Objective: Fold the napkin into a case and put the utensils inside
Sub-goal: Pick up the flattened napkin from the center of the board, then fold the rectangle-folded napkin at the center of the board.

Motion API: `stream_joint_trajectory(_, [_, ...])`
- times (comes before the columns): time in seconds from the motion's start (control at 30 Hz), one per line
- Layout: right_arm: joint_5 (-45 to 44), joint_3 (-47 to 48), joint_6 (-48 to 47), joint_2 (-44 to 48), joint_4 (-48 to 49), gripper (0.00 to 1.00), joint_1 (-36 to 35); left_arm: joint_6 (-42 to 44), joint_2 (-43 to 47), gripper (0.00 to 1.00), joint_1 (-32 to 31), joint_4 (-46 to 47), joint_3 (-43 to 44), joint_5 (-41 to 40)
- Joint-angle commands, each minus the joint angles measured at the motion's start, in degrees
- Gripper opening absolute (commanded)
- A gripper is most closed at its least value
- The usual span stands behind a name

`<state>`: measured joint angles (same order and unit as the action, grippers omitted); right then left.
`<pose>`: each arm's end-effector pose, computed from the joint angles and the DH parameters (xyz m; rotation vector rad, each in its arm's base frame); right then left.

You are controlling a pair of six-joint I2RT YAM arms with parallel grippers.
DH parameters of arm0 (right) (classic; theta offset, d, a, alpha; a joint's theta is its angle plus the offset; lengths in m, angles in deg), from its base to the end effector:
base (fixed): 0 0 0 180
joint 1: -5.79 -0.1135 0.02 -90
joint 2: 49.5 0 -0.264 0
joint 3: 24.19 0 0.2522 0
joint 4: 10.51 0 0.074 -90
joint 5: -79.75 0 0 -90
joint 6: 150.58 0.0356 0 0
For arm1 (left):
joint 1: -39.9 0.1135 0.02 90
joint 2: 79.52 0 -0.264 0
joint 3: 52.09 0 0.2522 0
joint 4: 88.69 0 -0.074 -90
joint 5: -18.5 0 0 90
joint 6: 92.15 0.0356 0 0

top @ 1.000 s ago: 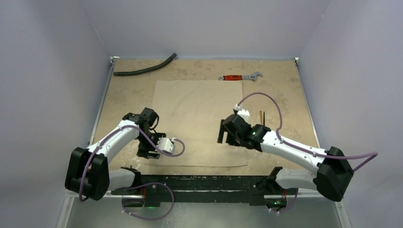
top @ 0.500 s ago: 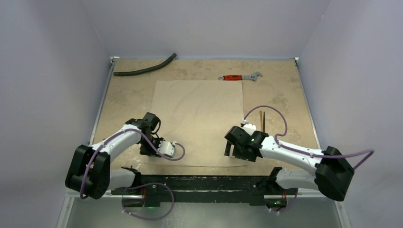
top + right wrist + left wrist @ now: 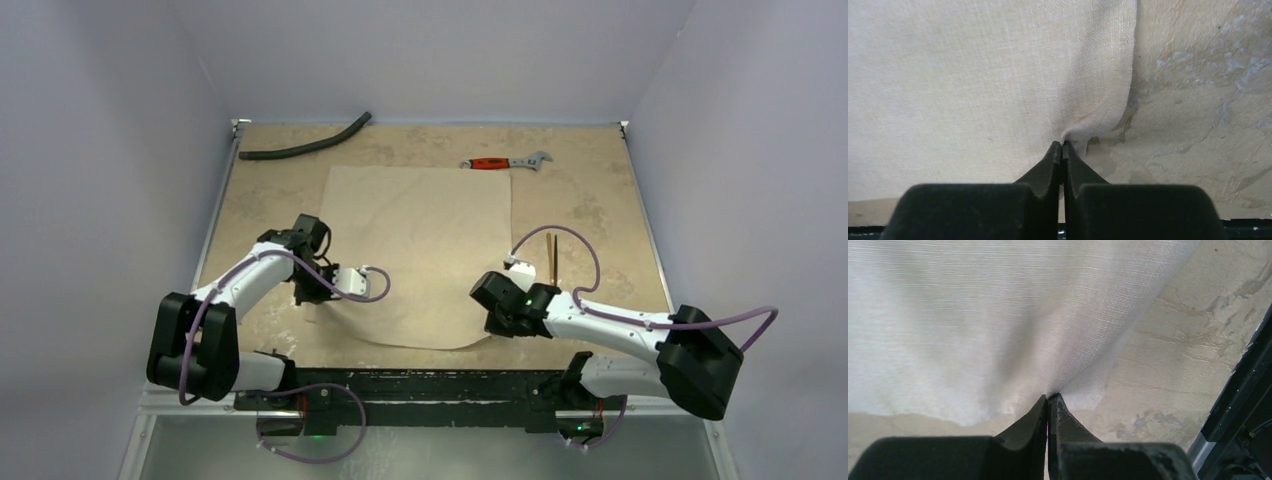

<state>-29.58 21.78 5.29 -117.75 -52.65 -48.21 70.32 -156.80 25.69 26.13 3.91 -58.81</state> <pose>0.1283 0.1565 0.1660 0.3711 2.5916 0.2908 0.1954 -0.0576 0.1710 2.0460 2.1532 -0.2438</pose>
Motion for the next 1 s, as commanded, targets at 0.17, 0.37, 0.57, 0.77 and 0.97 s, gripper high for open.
stream_joint_trajectory(0.17, [-8.11, 15.40, -4.13, -0.28, -8.22, 0.00, -0.19, -1.34, -1.56, 0.00, 2.07, -10.75, 13.94, 8.32])
stream_joint_trajectory(0.37, [-11.16, 22.11, -9.54, 0.69, -9.78, 0.00, 3.91, -6.25, -6.42, 0.00, 2.09, -10.85, 23.34, 8.74])
stream_joint_trajectory(0.57, [-11.46, 24.88, -19.29, -1.20, -2.17, 0.00, 14.29, -15.73, -13.85, 0.00, 2.09, -5.20, 34.38, 3.75])
stream_joint_trajectory(0.77, [-11.14, 30.67, -25.46, -10.36, 5.08, 0.00, 19.80, -22.20, -20.21, 0.00, 2.09, 2.91, 41.67, -0.58])
stream_joint_trajectory(0.97, [-11.29, 36.75, -29.52, -18.08, 11.29, 0.00, 23.81, -25.90, -28.01, 0.00, 2.00, 8.14, 48.72, -6.67])
